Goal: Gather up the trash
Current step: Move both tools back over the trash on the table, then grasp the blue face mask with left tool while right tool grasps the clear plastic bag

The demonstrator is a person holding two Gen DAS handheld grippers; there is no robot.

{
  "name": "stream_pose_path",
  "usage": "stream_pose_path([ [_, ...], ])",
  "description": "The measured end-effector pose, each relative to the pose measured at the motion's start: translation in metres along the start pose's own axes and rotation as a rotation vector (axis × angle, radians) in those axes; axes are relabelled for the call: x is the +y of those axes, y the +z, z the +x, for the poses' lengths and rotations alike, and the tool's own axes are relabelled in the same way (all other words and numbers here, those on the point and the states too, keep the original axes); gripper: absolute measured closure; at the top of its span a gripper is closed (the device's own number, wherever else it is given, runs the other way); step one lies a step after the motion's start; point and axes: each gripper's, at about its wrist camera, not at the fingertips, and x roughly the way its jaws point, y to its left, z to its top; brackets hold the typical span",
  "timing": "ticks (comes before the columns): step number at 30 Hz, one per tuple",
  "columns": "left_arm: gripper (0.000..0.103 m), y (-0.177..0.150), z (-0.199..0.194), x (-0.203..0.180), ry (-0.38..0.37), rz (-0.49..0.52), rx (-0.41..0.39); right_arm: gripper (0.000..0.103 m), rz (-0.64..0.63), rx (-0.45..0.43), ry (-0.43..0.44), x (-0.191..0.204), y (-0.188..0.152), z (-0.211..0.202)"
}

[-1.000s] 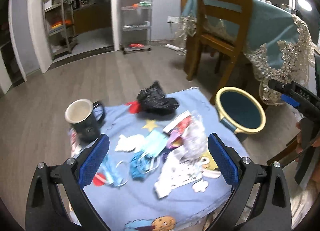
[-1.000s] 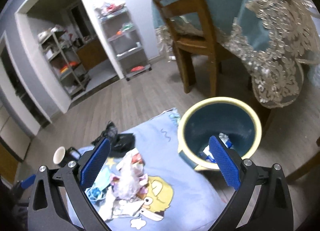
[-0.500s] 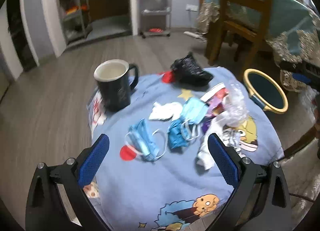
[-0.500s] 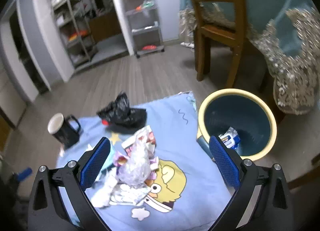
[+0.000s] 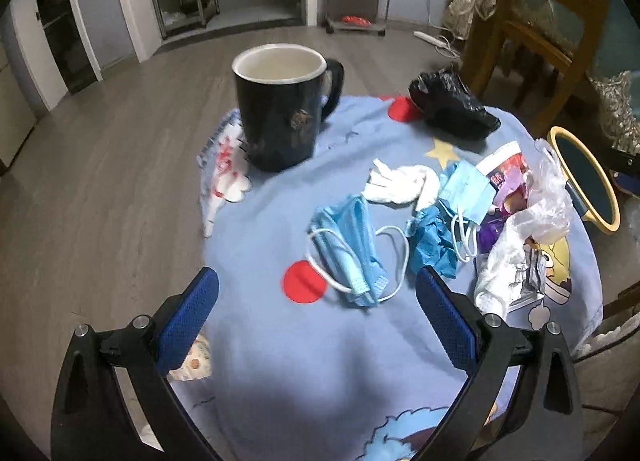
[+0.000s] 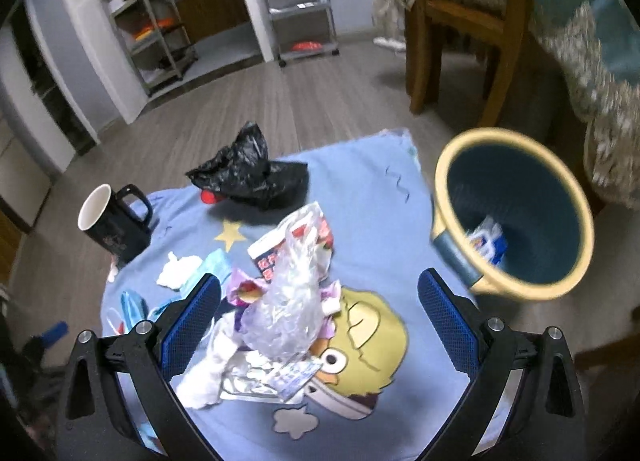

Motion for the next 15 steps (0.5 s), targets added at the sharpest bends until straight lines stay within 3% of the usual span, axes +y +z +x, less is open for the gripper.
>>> stream_pose_path([
  [11,0.007,0.01,0.041,-0.02,-0.011,0.005,0.056,0.005,0.187,0.08,0.011,-0.039,-0.002,0.03],
  [15,0.012,0.012,0.054,-0.022,0.008,0.005,0.086,0.005,0.181,0.114,0.025,-0.034,-0.005,0.046],
])
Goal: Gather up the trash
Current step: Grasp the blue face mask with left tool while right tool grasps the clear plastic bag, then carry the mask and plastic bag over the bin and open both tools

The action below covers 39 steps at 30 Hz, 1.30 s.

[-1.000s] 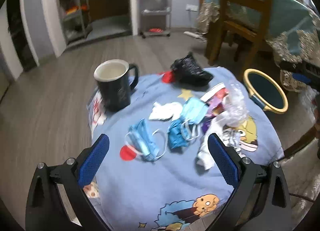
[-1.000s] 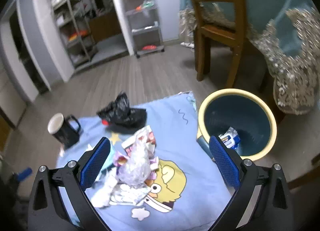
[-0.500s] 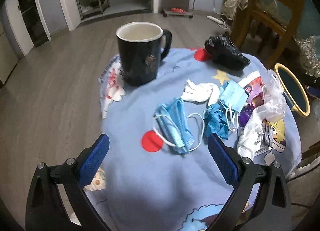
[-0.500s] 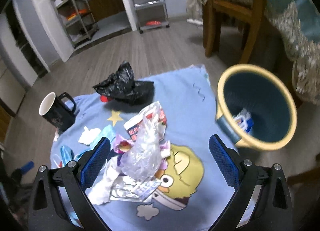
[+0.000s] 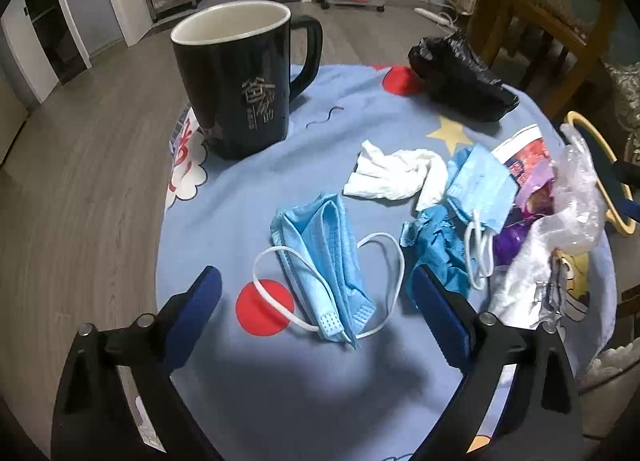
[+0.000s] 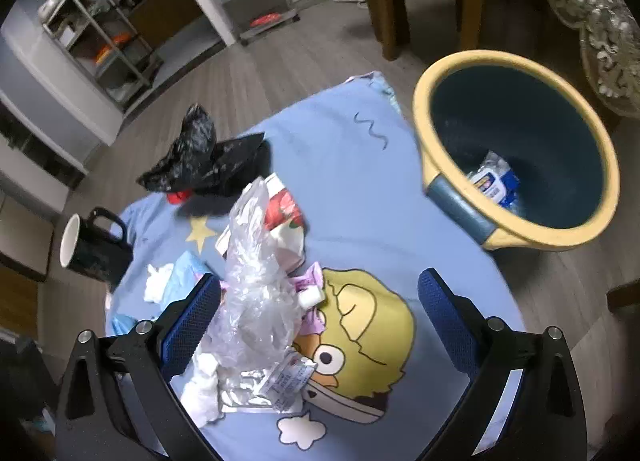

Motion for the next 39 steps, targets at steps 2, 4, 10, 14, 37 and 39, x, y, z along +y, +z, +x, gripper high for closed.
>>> stream_pose_path([
  [2,0.014,0.001,0.006,-0.001,0.008,0.001,0.016,0.005,-0.024,0.01,0.014,0.007,-0.001,0.006],
  [4,0.018,0.0,0.009,0.0,0.011,0.001,0.028,0.006,-0.046,0.017,0.029,0.015,-0.002,0.011],
  [10,0.042,-0.004,0.025,0.002,0.012,0.0,0.092,0.029,-0.115,0.047,0.059,0.033,-0.005,0.023],
  [14,0.059,-0.005,0.029,0.003,0.022,0.005,0.112,0.062,-0.151,0.096,0.067,0.039,-0.009,0.03],
  [37,0.085,0.018,-0.079,-0.039,-0.051,0.1,-0.169,0.07,-0.181,-0.049,0.089,0.025,0.015,-0.036],
  [39,0.085,0.018,-0.094,-0.052,-0.091,0.128,-0.195,0.07,-0.181,-0.066,0.105,0.023,0.02,-0.047],
])
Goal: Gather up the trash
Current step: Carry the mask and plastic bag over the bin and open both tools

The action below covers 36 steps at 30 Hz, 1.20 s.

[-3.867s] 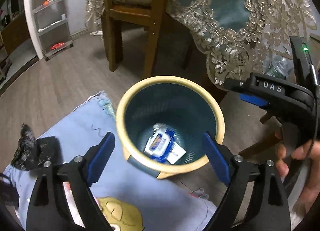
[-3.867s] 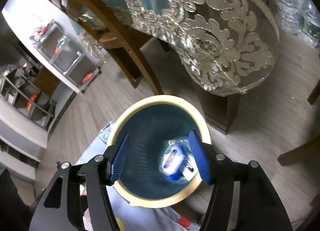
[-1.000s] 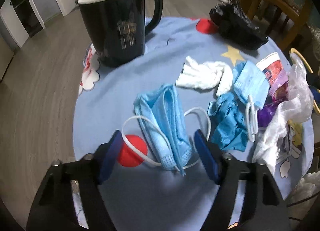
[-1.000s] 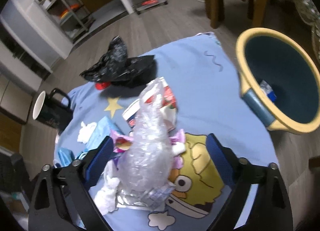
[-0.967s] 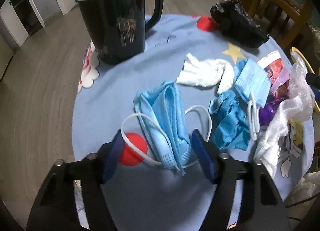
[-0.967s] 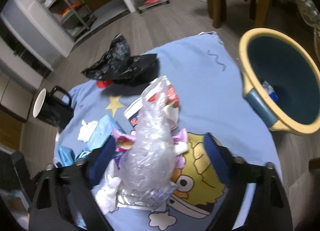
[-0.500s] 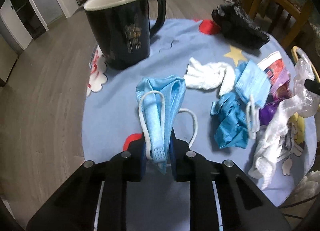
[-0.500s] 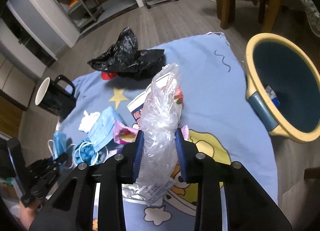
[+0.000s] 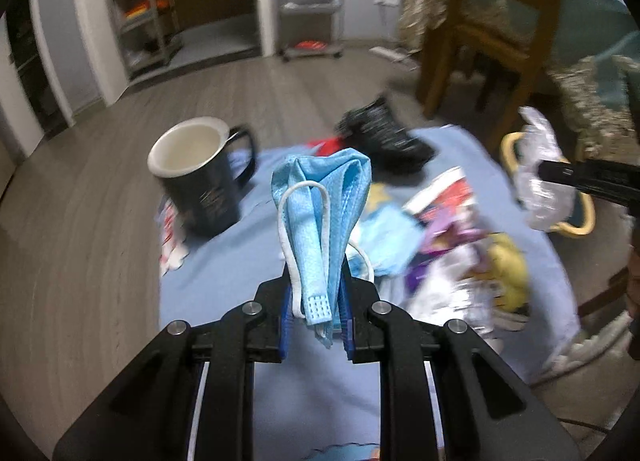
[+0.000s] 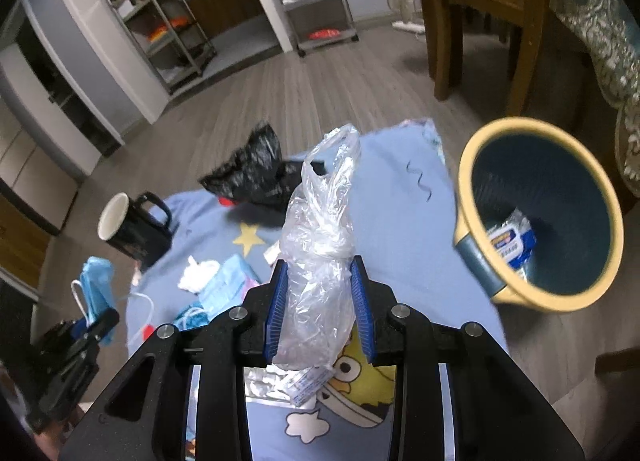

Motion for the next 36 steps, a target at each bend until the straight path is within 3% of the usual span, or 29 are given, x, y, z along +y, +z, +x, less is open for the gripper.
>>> stream_pose_path([
  [7,0.085,0.015,-0.033,-0.038,-0.102,0.067,-0.064,0.07,-0.066,-0.064,0.036,-0.006,0.018,-0.04],
  [15,0.085,0.026,-0.045,-0.082,-0.187,0.131,-0.062,0.07,-0.035,-0.131,0.095,-0.044,0.038,-0.079],
  [26,0.085,0.032,-0.029,-0.152,-0.234,0.287,-0.043,0.07,0.073,-0.155,-0.066,-0.126,0.05,-0.084],
  [36,0.085,0.049,0.009,-0.21,-0.304,0.342,0.022,0.07,0.164,-0.011,-0.169,-0.182,0.044,-0.042],
])
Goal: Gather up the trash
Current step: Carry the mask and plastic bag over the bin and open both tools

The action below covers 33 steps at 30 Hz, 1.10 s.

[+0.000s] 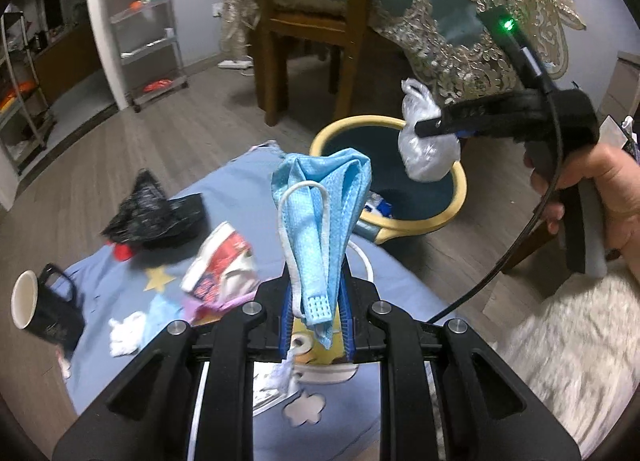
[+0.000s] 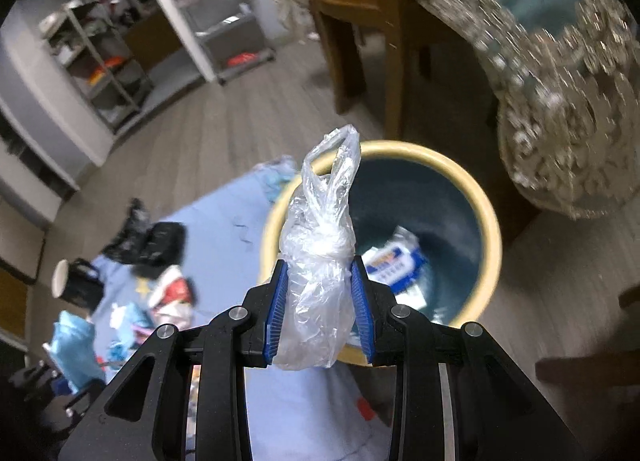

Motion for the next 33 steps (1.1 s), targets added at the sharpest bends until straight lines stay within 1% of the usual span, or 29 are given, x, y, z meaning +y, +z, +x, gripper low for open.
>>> stream_pose_path([
  [2,0.085,0.009,0.011,-0.006,-0.017,0.006,0.013,0.07,0.021,0.003,-0.023,-0.006,0.0,0.005],
  [4,0.085,0.018,0.021,-0.011,-0.026,0.011,0.022,0.07,0.049,0.001,-0.063,-0.013,0.0,0.009],
  [7,0.085,0.029,0.036,-0.018,-0.04,0.016,0.035,0.07,0.069,-0.017,-0.1,-0.019,0.001,0.011],
  [13,0.085,0.046,0.062,-0.031,-0.038,0.054,0.063,0.07,0.143,-0.032,-0.121,-0.04,0.003,0.014],
  [15,0.085,0.049,0.068,-0.033,-0.039,0.055,0.071,0.07,0.136,-0.024,-0.146,-0.046,0.003,0.017],
  [20,0.085,0.056,0.087,-0.033,-0.051,0.03,0.099,0.07,0.198,0.017,-0.133,-0.062,0.0,0.026],
  [24,0.085,0.062,0.099,-0.04,-0.053,0.059,0.104,0.07,0.211,0.022,-0.138,-0.066,0.002,0.029],
  [26,0.085,0.065,0.106,-0.044,-0.068,0.068,0.109,0.07,0.231,0.034,-0.115,-0.067,0.001,0.031],
  [29,0.085,0.068,0.119,-0.049,-0.062,0.081,0.129,0.07,0.257,0.035,-0.082,-0.068,0.002,0.033],
  [33,0.085,0.075,0.133,-0.052,-0.06,0.072,0.139,0.07,0.282,0.031,-0.077,-0.07,0.001,0.033],
])
